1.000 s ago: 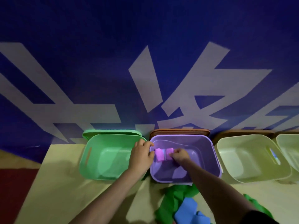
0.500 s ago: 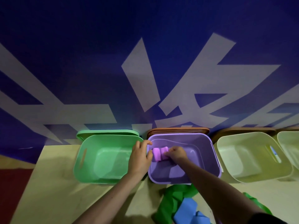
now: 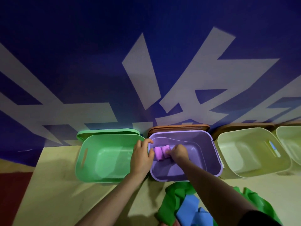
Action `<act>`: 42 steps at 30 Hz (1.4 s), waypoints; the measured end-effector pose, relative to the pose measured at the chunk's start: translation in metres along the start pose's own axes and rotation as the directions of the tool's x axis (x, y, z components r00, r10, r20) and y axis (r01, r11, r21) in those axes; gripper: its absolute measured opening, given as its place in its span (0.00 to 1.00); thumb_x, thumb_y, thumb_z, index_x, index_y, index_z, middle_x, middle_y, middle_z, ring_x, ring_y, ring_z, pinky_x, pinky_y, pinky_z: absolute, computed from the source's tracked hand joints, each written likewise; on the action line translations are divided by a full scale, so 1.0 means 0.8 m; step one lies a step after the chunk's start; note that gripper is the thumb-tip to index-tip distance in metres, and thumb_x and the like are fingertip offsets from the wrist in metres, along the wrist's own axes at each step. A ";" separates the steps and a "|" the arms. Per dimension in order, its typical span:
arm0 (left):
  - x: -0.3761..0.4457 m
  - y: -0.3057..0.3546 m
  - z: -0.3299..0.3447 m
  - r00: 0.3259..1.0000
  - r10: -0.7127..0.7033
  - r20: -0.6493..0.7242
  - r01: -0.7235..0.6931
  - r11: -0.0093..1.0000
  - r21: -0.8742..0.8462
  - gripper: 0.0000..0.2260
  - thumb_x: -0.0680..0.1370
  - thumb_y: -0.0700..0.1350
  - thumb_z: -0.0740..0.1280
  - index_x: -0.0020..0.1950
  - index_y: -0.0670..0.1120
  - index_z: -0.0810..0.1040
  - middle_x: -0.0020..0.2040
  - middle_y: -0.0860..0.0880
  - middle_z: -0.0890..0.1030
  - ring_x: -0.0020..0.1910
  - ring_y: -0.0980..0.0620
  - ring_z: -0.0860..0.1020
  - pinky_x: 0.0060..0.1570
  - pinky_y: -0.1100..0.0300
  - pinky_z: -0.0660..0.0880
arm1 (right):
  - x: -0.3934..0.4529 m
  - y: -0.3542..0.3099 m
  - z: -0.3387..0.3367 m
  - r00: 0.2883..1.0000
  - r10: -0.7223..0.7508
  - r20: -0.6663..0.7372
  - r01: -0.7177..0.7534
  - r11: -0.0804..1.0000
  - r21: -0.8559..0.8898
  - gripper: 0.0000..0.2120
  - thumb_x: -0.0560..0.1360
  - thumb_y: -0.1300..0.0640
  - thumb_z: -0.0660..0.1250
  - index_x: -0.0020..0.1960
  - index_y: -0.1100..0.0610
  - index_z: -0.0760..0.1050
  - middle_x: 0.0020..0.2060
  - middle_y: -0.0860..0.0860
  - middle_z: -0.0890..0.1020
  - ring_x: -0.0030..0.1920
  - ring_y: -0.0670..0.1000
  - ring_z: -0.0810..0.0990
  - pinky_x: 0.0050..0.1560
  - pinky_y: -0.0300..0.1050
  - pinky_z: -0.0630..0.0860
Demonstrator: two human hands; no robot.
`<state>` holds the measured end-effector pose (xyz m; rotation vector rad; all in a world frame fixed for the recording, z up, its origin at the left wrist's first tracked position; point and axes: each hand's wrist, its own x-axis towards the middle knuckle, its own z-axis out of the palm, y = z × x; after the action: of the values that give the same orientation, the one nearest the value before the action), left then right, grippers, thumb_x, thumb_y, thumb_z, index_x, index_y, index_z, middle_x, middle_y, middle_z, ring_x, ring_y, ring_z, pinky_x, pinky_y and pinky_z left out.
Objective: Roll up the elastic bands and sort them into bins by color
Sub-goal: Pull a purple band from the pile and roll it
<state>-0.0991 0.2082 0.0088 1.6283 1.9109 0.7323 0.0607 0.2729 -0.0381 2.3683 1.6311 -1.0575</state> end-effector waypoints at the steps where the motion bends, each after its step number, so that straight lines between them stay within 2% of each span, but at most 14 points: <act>1: 0.000 0.000 0.000 1.000 0.001 -0.003 -0.001 1.000 0.000 0.11 0.77 0.43 0.64 0.59 0.51 0.73 0.52 0.48 0.72 0.51 0.48 0.72 0.42 0.57 0.71 | -0.002 -0.001 -0.002 1.000 0.000 -0.002 0.000 1.000 0.000 0.20 0.72 0.47 0.70 0.53 0.63 0.79 0.53 0.60 0.83 0.54 0.60 0.80 0.52 0.46 0.73; 6: 0.000 0.000 -0.001 1.000 0.015 -0.012 -0.015 1.000 0.001 0.11 0.76 0.42 0.64 0.58 0.50 0.74 0.51 0.48 0.72 0.50 0.47 0.73 0.41 0.55 0.71 | -0.009 -0.002 -0.008 0.999 -0.006 0.039 0.006 1.000 0.007 0.22 0.77 0.46 0.63 0.58 0.64 0.77 0.57 0.62 0.80 0.59 0.60 0.78 0.57 0.47 0.71; 9: 0.000 0.000 -0.002 1.000 0.022 -0.010 -0.022 1.000 -0.009 0.11 0.76 0.42 0.64 0.58 0.50 0.74 0.51 0.48 0.72 0.50 0.47 0.73 0.41 0.55 0.71 | -0.004 0.000 -0.014 0.997 -0.029 0.070 0.032 0.999 -0.036 0.16 0.75 0.48 0.65 0.47 0.61 0.79 0.53 0.61 0.82 0.54 0.59 0.80 0.52 0.45 0.73; 11: -0.001 0.001 -0.002 1.000 0.026 -0.015 -0.026 1.000 -0.012 0.11 0.76 0.42 0.64 0.58 0.50 0.74 0.51 0.48 0.72 0.50 0.47 0.73 0.40 0.56 0.70 | -0.003 0.000 -0.019 0.996 -0.038 0.077 0.042 0.998 -0.055 0.14 0.75 0.50 0.66 0.36 0.58 0.72 0.49 0.60 0.83 0.50 0.58 0.80 0.48 0.43 0.73; 14: -0.002 0.001 -0.004 0.999 0.029 -0.021 -0.029 1.000 -0.010 0.11 0.76 0.42 0.64 0.58 0.50 0.74 0.51 0.49 0.72 0.49 0.48 0.72 0.39 0.58 0.67 | -0.007 0.001 -0.025 0.997 -0.045 0.070 0.049 0.997 -0.052 0.15 0.75 0.52 0.65 0.33 0.56 0.69 0.42 0.58 0.80 0.43 0.55 0.76 0.46 0.43 0.72; 18: -0.003 0.001 -0.004 0.999 0.035 -0.014 -0.035 0.999 -0.008 0.11 0.77 0.43 0.64 0.59 0.50 0.73 0.51 0.49 0.71 0.49 0.48 0.73 0.39 0.57 0.70 | -0.008 0.007 -0.028 0.997 -0.055 0.055 0.055 0.998 -0.003 0.18 0.75 0.50 0.66 0.30 0.56 0.69 0.36 0.56 0.78 0.40 0.55 0.77 0.41 0.41 0.70; 21: -0.002 0.002 -0.004 0.999 0.040 -0.016 -0.040 0.999 0.006 0.11 0.77 0.43 0.64 0.59 0.50 0.73 0.51 0.49 0.71 0.49 0.47 0.72 0.40 0.56 0.71 | -0.010 0.011 -0.035 0.996 -0.073 0.052 0.072 0.997 0.024 0.17 0.77 0.50 0.64 0.31 0.56 0.71 0.38 0.56 0.78 0.41 0.54 0.75 0.42 0.41 0.69; 25: -0.004 0.002 -0.004 0.997 0.056 -0.043 -0.052 0.995 0.083 0.11 0.77 0.43 0.64 0.59 0.48 0.74 0.52 0.47 0.72 0.55 0.47 0.69 0.44 0.54 0.72 | -0.014 0.013 -0.047 0.996 -0.077 0.043 0.074 0.995 0.061 0.13 0.78 0.51 0.62 0.45 0.60 0.80 0.48 0.59 0.82 0.49 0.57 0.79 0.53 0.47 0.74; 28: -0.004 0.004 -0.008 0.994 0.084 -0.064 -0.076 0.991 0.111 0.11 0.76 0.46 0.67 0.58 0.47 0.76 0.53 0.46 0.71 0.57 0.46 0.68 0.46 0.57 0.70 | -0.025 0.013 -0.061 0.996 -0.084 0.013 0.081 0.982 0.171 0.13 0.78 0.54 0.62 0.37 0.58 0.75 0.42 0.59 0.80 0.45 0.57 0.79 0.49 0.47 0.75; 31: -0.010 0.013 -0.016 0.992 0.079 -0.097 -0.071 0.994 0.086 0.13 0.75 0.48 0.68 0.58 0.46 0.76 0.56 0.45 0.70 0.58 0.46 0.67 0.52 0.56 0.69 | -0.052 0.020 -0.079 0.988 -0.135 -0.078 0.155 0.903 0.401 0.13 0.77 0.58 0.64 0.34 0.58 0.70 0.33 0.55 0.77 0.34 0.53 0.75 0.37 0.43 0.73; 34: -0.028 0.032 -0.026 0.983 0.113 -0.146 -0.113 0.994 0.005 0.12 0.74 0.44 0.69 0.56 0.44 0.77 0.58 0.43 0.70 0.59 0.44 0.68 0.56 0.54 0.69 | -0.094 0.042 -0.092 0.963 -0.178 -0.205 0.265 0.774 0.575 0.09 0.77 0.62 0.65 0.38 0.61 0.73 0.28 0.53 0.76 0.29 0.49 0.74 0.32 0.38 0.72; 36: -0.047 0.045 -0.032 0.974 0.179 -0.140 -0.189 0.980 -0.066 0.11 0.74 0.42 0.68 0.55 0.44 0.77 0.57 0.44 0.71 0.59 0.45 0.69 0.58 0.57 0.67 | -0.125 0.061 -0.098 0.947 -0.173 -0.272 0.313 0.695 0.647 0.07 0.77 0.63 0.64 0.41 0.62 0.76 0.28 0.52 0.76 0.27 0.47 0.73 0.31 0.37 0.71; 40: -0.102 0.070 -0.039 0.944 0.327 -0.050 -0.327 0.904 -0.273 0.08 0.75 0.42 0.64 0.52 0.47 0.77 0.51 0.49 0.75 0.46 0.56 0.74 0.46 0.73 0.67 | -0.191 0.104 -0.099 0.942 -0.115 -0.315 0.324 0.550 0.770 0.11 0.79 0.67 0.59 0.40 0.60 0.76 0.28 0.52 0.75 0.24 0.43 0.72 0.27 0.34 0.69; 42: -0.136 0.072 -0.031 0.931 0.362 0.057 -0.318 0.876 -0.364 0.07 0.75 0.42 0.62 0.51 0.51 0.76 0.49 0.52 0.76 0.41 0.59 0.74 0.41 0.74 0.67 | -0.220 0.131 -0.090 0.947 -0.114 -0.301 0.315 0.515 0.797 0.11 0.79 0.67 0.59 0.42 0.62 0.76 0.28 0.53 0.75 0.25 0.44 0.72 0.27 0.34 0.69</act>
<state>-0.0604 0.1061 0.0710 1.7468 1.3241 1.0205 0.1503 0.1184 0.0852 2.9396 1.7714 -2.1279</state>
